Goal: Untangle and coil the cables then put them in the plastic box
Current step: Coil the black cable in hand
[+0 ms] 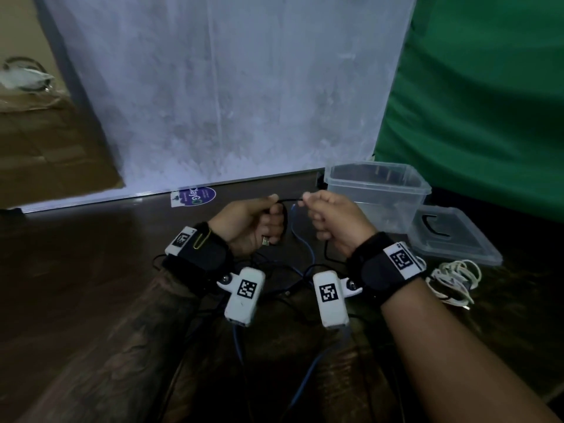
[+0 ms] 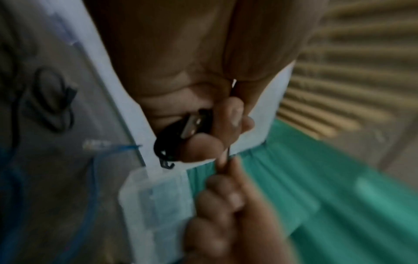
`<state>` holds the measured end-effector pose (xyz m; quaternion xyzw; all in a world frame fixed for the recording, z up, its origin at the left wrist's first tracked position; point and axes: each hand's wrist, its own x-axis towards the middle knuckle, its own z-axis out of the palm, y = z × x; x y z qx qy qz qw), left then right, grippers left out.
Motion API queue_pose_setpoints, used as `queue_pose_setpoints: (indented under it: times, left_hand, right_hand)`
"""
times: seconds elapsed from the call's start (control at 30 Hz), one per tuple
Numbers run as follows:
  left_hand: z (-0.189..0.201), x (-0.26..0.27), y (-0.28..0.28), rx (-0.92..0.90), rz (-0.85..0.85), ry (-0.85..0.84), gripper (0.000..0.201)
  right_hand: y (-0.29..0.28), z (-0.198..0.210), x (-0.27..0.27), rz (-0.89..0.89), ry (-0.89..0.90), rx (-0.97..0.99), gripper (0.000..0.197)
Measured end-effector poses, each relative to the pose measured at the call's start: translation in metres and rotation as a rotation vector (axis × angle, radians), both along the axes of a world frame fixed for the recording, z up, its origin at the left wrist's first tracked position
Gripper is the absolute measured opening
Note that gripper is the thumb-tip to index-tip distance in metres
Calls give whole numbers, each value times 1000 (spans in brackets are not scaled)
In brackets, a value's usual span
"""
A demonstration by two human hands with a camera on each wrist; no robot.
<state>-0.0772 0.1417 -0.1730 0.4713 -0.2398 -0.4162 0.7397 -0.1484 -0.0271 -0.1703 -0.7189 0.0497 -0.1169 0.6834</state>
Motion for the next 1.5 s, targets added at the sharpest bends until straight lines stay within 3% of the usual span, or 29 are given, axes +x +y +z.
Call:
queue_pose_setpoints:
  times: [0.07,0.13,0.23,0.37,0.47,0.6,0.77,1.0,1.13,1.2,1.3,1.4,1.5]
  left_hand:
    - [1,-1,4,-131,-94,134,34]
    - [1,-2,4,-254,-75,213,28]
    - [-2,5,2,-360,129,253,21]
    - [-17,15,-5,-344,350,212,24]
    - [-22,14,-11,-274,446,33,22]
    - [-22,6,-15,-96,487,-255,20]
    - [-22,-2,-17,140,280,-567,23]
    - [-13,-20,-19,96,22,-321,27]
    - [-5,-19,-14,-115,-104,-53,19]
    - [0,-17,-12,-246,-74,60,21]
    - [4,-12,-9,-383,44,132,26]
    - [3,-3,-10,-435,213,84,33]
    - [-3,8,-8,-414,331,-24,30]
  right_hand:
    - [3,-8,6,-29,9,-19,21]
    - [8,-17,11,-17,32,-77,20]
    - [13,-26,9,83,110,-199,15]
    - [18,-30,-3,269,191,-318,23]
    - [22,-27,-13,362,183,-384,27]
    - [11,-14,-27,326,68,-328,24]
    - [-3,-1,-35,196,-151,-384,17]
    - [-20,-15,-20,-58,-337,-363,11]
    - [-24,-21,-14,-72,-277,-327,10]
    - [-26,-24,-14,-66,-164,-344,13]
    - [-18,-24,-20,111,-1,-297,18]
    - [-5,-24,-26,322,85,-253,25]
    - [4,-27,-27,410,80,-398,26]
